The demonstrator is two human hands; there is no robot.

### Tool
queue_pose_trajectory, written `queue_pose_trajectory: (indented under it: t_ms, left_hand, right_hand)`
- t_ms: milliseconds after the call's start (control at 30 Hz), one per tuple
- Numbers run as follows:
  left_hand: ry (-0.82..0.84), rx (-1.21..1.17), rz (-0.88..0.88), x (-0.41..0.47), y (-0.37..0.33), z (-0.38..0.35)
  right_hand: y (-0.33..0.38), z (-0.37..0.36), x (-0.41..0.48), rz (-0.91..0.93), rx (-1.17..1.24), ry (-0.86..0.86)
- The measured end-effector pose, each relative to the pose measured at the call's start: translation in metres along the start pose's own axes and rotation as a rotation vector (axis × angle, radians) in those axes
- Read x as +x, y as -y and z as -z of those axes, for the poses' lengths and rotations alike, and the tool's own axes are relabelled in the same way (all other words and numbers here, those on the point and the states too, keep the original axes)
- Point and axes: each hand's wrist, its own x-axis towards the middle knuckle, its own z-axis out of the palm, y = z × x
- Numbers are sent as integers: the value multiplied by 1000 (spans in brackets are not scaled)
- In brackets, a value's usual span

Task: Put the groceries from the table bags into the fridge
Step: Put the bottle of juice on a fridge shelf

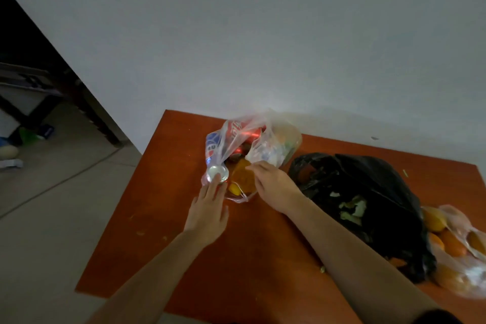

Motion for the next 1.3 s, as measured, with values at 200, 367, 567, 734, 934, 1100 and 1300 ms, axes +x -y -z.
queue_pose_trajectory:
  t_ms: [200, 367, 567, 734, 934, 1100, 1300]
  left_hand:
    - [-38, 28, 32, 3, 11, -8]
    - [-66, -8, 68, 4, 8, -12]
    - [-141, -95, 86, 15, 3, -14]
    - [-194, -151, 96, 20, 2, -10]
    - [-194, -137, 169, 28, 3, 3]
    - [-151, -76, 181, 33, -16, 15]
    - [-13, 87, 166, 38, -30, 31]
  right_hand:
    - [0, -32, 59, 135, -385, 281]
    - [-10, -49, 85, 156, -688, 357]
    - [-25, -60, 79, 160, -471, 283]
    - [-44, -49, 64, 213, -479, 301]
    - [-54, -13, 56, 187, -354, 191]
    - [-51, 33, 53, 38, 201, -179]
    - [-54, 81, 35, -273, 714, -340]
